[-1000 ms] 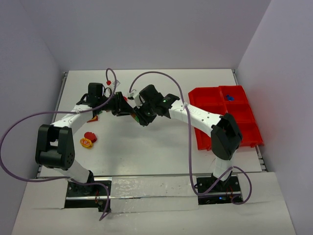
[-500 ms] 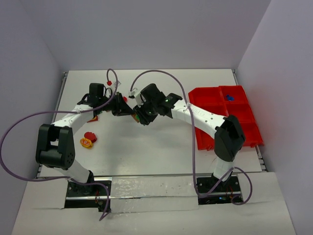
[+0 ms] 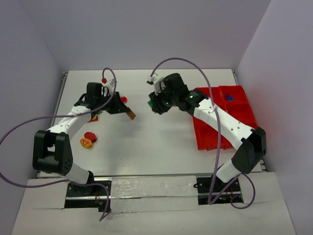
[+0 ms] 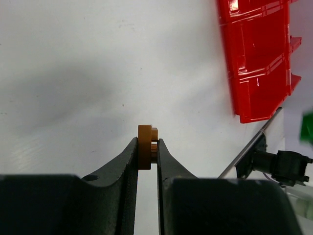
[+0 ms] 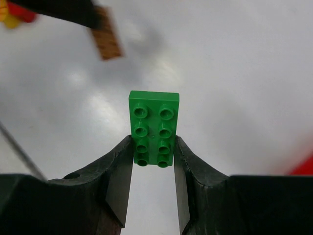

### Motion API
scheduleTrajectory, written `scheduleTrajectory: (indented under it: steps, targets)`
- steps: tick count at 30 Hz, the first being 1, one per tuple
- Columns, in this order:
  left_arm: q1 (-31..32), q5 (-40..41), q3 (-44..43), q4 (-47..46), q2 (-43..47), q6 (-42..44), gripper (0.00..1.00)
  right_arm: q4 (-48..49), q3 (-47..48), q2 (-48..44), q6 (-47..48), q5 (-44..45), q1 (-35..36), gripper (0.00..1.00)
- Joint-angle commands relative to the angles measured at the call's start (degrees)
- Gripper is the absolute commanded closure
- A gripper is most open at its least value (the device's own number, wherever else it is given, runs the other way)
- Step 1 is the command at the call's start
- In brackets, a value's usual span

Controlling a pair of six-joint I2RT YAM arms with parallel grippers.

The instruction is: Sort the legos into containers by color

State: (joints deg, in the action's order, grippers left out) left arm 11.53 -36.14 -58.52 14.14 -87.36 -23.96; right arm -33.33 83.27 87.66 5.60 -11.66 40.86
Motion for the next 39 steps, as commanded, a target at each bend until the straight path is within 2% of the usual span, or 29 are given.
scheduleTrajectory:
  steps: [1, 4, 6, 8, 9, 12, 14, 23, 35, 39]
  targets:
    - [0.2, 4.0, -0.6, -0.5, 6.2, 3.4, 1.00, -3.3, -2.5, -2.0, 1.8, 4.4, -15.7, 1.00]
    - [0.3, 5.1, -0.9, -0.4, 7.0, 4.4, 1.00, -3.6, -3.4, -2.9, 5.7, 7.4, -25.3, 1.00]
    - [0.4, 7.0, -1.6, -0.1, 7.7, 5.5, 1.00, -3.9, -3.8, -2.6, 10.9, 9.8, -35.3, 1.00]
    - [0.5, 7.3, -1.8, -0.3, 8.0, 5.9, 1.00, -4.0, -3.4, -1.6, 13.1, 10.4, -37.9, 1.00]
    - [0.8, 7.7, -1.9, -0.6, 8.4, 6.1, 1.00, -4.2, -2.2, -0.2, 14.8, 11.3, -44.7, 1.00]
    - [1.4, 8.4, -2.4, -0.6, 8.7, 6.6, 1.00, -4.1, -0.3, 2.4, 17.3, 11.5, -48.6, 1.00]
    - [1.6, 8.7, -2.3, -0.6, 8.6, 6.8, 1.00, -3.5, 2.2, 5.6, 18.7, 11.5, -53.9, 1.00]
    - [2.5, 9.5, -2.0, 0.2, 8.9, 8.1, 1.00, -4.4, 8.4, 14.0, 20.3, 11.6, -58.2, 1.00]
    - [2.9, 8.9, -2.4, 0.2, 7.8, 8.4, 1.00, -4.7, -4.7, 8.1, 25.4, 8.7, -60.9, 1.00]
    - [3.2, 8.7, -2.6, 0.1, 7.5, 8.4, 1.00, -4.0, -6.9, 8.2, 25.9, 8.7, -61.2, 0.96]
